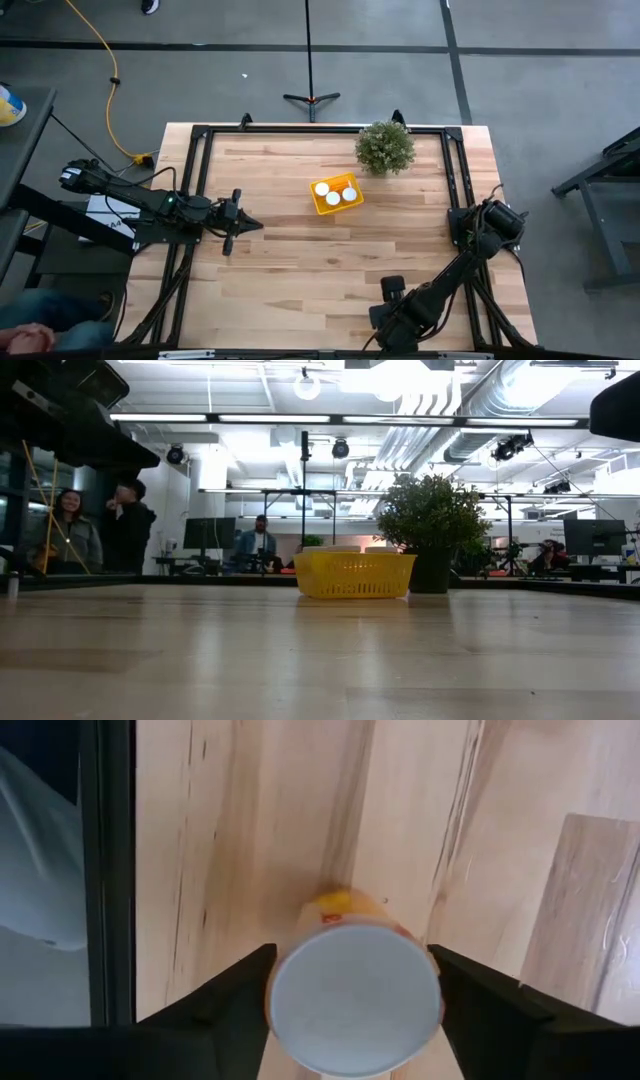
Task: Pick and place pill bottles into a basket
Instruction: Put the orange pill bottle into the yellow bin
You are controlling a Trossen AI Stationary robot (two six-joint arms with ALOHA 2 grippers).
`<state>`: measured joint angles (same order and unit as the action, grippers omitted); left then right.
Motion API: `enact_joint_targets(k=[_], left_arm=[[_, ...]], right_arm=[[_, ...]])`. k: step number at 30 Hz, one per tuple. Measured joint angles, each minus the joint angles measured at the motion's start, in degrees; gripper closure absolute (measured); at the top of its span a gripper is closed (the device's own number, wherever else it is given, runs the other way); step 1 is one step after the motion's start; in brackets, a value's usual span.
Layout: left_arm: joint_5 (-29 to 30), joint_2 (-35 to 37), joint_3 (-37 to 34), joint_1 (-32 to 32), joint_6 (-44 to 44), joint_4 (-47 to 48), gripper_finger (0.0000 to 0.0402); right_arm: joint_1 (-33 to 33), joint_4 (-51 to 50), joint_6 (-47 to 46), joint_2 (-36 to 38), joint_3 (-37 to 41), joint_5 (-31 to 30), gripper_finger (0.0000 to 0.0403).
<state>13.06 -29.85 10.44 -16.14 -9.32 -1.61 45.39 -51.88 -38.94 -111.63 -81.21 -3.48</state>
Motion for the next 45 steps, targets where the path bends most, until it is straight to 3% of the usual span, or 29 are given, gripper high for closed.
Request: enact_joint_targets(k=[7,20,28,35,45], left_arm=[[0.26,0.00,0.00,0.00,0.00,0.00,0.0355],[0.22,0.00,0.00,0.00,-0.23,0.00,0.0355],[0.20,-0.01,0.00,0.00,-2.02,0.12,0.0355],[0.18,-0.02,0.00,0.00,-3.08,0.23,0.0355],[-0.08,-0.02,0.00,0.00,-6.15,0.10,0.0355]], right_arm=[[-0.06,0.00,0.46,0.00,0.00,0.01,0.0193],[-5.69,-0.07,7.36,0.02,-0.04,0.93,0.0196],[-14.02,-0.08,17.17,2.20,-1.40,0.34,0.0196],[-23.59,0.69,32.55,3.37,-7.40,-3.29,0.0196],[-40.24,3.53,47.28,3.37,-11.29,0.84,0.0196]])
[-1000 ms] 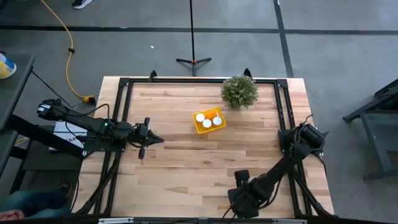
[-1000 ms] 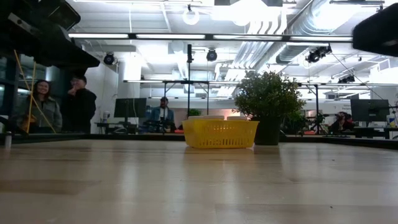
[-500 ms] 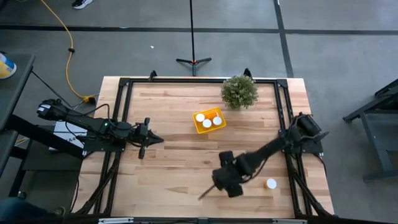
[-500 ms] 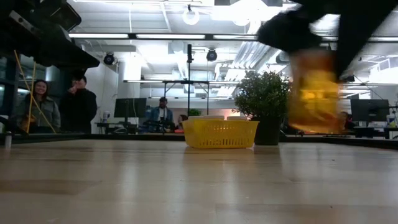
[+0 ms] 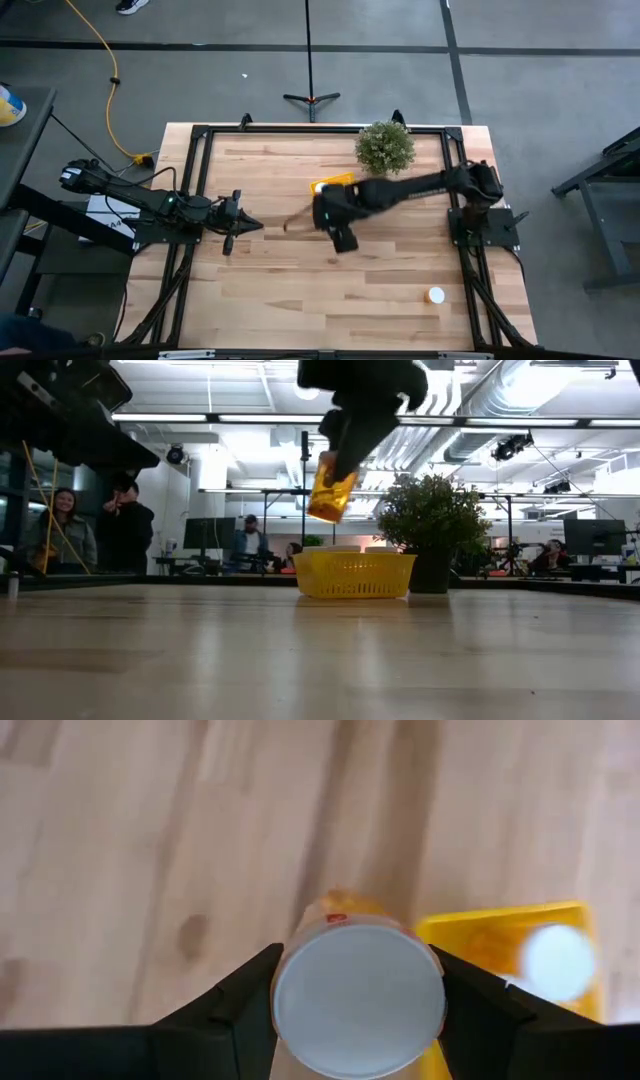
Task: Pick and place pill bottles into a basket
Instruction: Put the orange pill bottle into the yellow bin
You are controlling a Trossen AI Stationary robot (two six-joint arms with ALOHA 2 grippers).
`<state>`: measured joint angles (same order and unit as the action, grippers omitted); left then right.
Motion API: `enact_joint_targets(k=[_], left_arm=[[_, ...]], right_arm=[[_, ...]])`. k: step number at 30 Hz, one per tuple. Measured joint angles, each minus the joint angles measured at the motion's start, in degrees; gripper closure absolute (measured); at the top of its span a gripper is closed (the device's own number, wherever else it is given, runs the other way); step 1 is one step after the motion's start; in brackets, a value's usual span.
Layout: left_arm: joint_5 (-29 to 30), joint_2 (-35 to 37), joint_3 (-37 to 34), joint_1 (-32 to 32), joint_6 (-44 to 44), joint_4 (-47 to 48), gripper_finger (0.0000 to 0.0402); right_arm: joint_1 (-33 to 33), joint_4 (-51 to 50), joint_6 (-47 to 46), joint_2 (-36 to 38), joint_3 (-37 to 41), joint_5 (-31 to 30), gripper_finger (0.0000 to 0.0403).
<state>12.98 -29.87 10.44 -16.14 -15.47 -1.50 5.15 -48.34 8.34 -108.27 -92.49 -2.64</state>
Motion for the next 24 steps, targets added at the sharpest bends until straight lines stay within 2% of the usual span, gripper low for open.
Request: enact_joint_targets(k=[8,24], left_arm=[[0.02,0.02,0.00,0.00,-0.06,-0.51,0.0355],[0.08,0.02,0.00,0.00,0.14,-0.41,0.0355]], right_arm=[[-8.41,1.95,6.11,-0.04,-0.52,4.75,0.0196],[-13.74,6.86,10.16,-2.53,-0.38,9.78,0.0196]])
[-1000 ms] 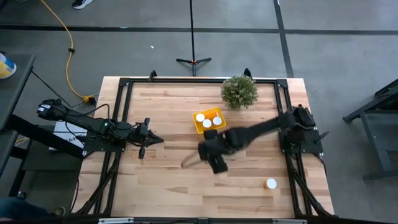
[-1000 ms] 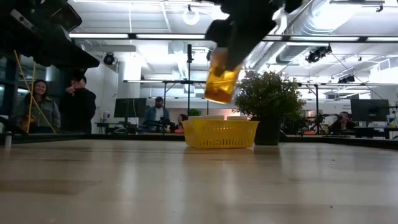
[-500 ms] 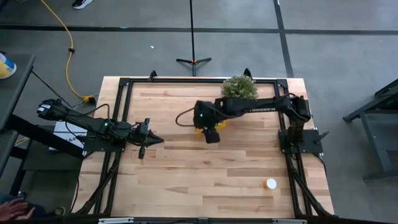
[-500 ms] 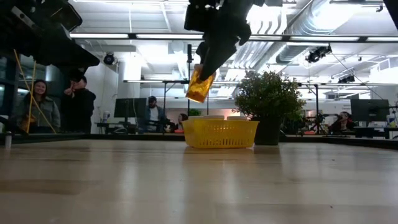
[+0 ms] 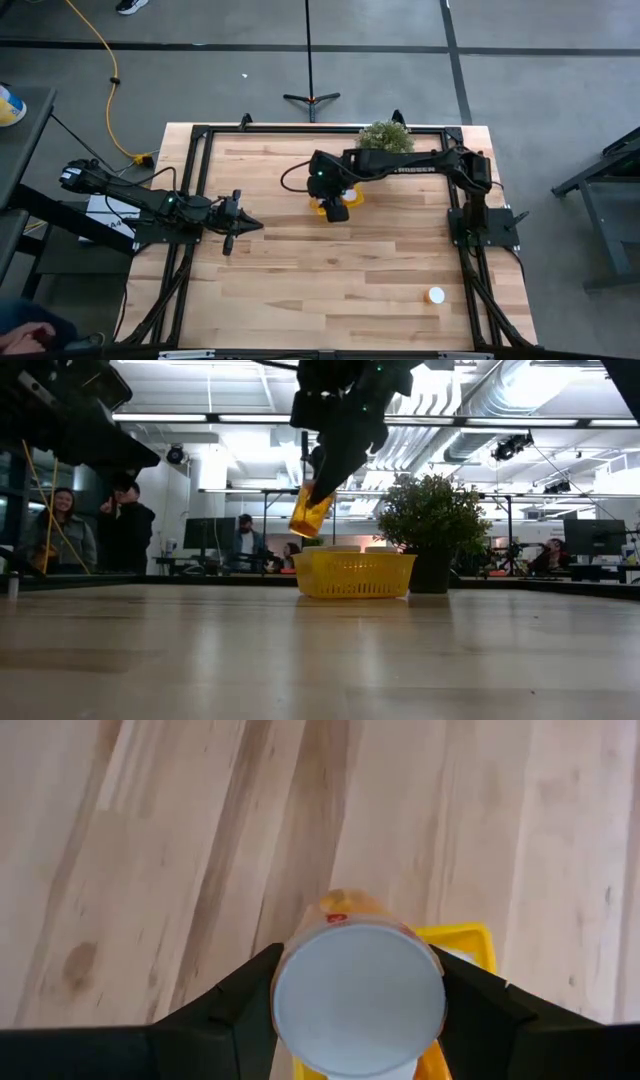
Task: Pick and place pill bottles into a basket
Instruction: Put the orange pill bottle into the yellow bin
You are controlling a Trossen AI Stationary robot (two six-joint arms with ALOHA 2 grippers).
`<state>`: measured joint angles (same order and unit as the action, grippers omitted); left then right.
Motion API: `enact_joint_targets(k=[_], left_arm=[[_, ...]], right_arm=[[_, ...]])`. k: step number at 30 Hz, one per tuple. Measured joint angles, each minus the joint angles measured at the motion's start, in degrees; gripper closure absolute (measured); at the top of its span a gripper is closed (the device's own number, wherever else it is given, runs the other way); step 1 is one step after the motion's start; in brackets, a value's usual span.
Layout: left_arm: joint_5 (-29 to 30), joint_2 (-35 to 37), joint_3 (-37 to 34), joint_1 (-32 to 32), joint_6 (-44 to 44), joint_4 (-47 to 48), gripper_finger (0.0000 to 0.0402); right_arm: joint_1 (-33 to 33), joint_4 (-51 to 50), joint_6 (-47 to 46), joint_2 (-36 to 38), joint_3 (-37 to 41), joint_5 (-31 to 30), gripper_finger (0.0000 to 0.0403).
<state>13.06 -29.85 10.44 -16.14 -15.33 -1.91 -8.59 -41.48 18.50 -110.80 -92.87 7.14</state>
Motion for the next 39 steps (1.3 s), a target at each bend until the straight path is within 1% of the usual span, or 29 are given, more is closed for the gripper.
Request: enact_joint_targets(k=[10,15,24,36,39], left_arm=[[0.02,0.00,-0.02,0.00,0.02,0.74,0.0355],[0.00,0.00,-0.02,0.00,0.02,0.78,0.0355],[-0.02,0.07,-0.02,0.00,0.02,0.75,0.0355],[-0.04,0.09,-0.02,0.00,0.07,0.87,0.0355],[-0.07,0.09,-0.02,0.00,0.09,0.85,0.0355]], right_arm=[[-0.88,-2.72,0.02,-0.50,0.06,-0.14,0.0196],[-0.91,-2.28,0.02,-0.83,0.03,-0.14,0.0196],[-1.26,-3.69,-0.05,-3.67,0.03,-0.50,0.0196],[-1.69,-6.17,-0.02,-3.67,0.03,-0.83,0.0196],[-1.69,-5.84,0.00,-3.67,0.03,-0.12,0.0196]])
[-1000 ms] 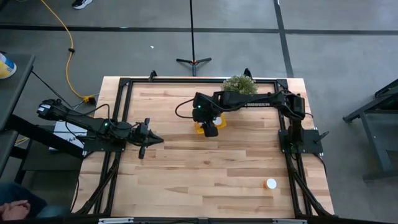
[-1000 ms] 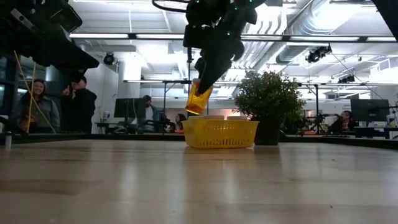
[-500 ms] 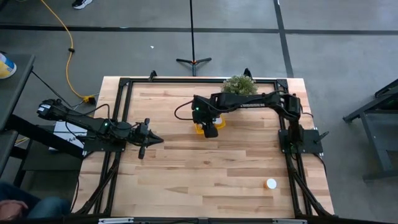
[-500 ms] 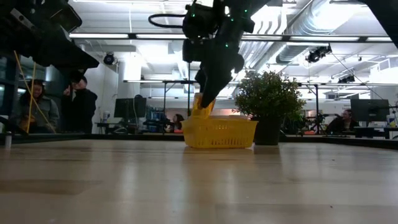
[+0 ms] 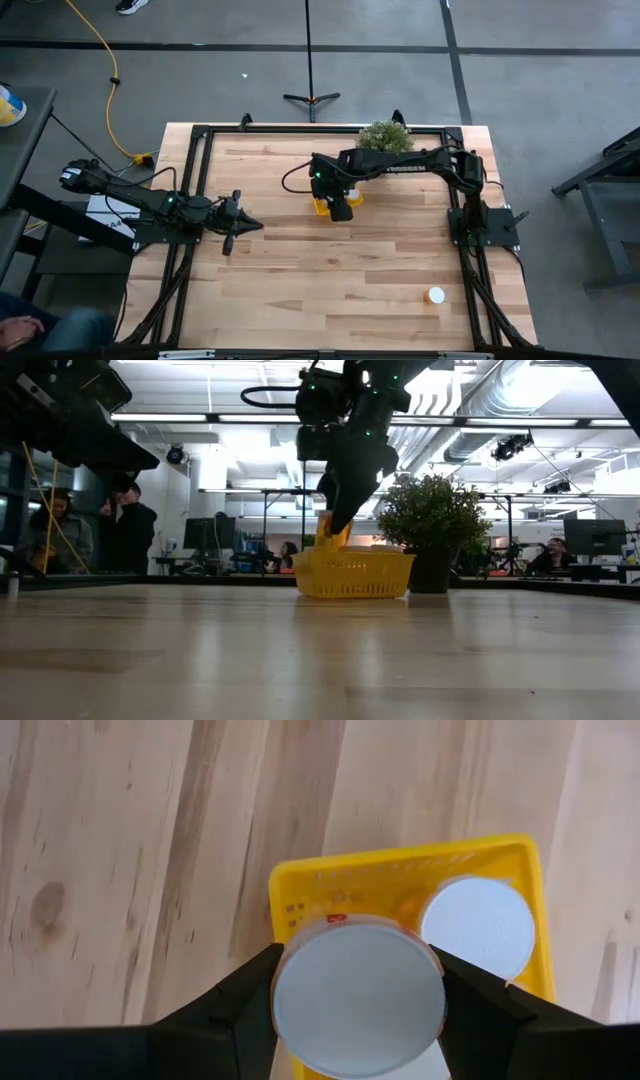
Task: Pick and place pill bottles into a basket
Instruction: Put the orange pill bottle into the yellow bin
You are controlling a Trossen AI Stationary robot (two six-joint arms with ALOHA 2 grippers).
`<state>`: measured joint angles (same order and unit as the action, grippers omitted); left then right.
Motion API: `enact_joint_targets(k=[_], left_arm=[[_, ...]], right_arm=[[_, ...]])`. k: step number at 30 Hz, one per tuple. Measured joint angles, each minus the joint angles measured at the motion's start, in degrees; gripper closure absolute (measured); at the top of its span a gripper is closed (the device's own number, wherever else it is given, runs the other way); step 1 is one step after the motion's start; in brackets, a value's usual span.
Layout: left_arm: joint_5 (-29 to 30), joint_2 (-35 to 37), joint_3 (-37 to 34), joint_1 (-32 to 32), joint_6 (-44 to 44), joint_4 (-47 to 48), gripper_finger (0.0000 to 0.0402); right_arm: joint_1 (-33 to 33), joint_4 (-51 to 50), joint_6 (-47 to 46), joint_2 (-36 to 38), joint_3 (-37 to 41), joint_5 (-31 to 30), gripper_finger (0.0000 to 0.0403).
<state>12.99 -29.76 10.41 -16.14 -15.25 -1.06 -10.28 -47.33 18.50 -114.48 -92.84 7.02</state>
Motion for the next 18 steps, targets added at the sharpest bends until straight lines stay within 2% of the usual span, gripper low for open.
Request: enact_joint_targets(k=[4,12,18], left_arm=[[0.02,0.00,0.00,0.00,0.42,-0.02,0.0355],[0.02,0.02,0.00,0.00,0.42,-0.02,0.0355],[0.02,0.02,0.00,0.00,0.42,-0.04,0.0355]], right_arm=[[0.02,-0.04,0.00,-0.15,0.00,0.15,0.0192],[0.02,-0.59,-0.26,-0.70,-0.07,-0.21,0.0160],[-0.11,-0.40,0.10,-0.81,-0.07,-0.97,0.0156]])
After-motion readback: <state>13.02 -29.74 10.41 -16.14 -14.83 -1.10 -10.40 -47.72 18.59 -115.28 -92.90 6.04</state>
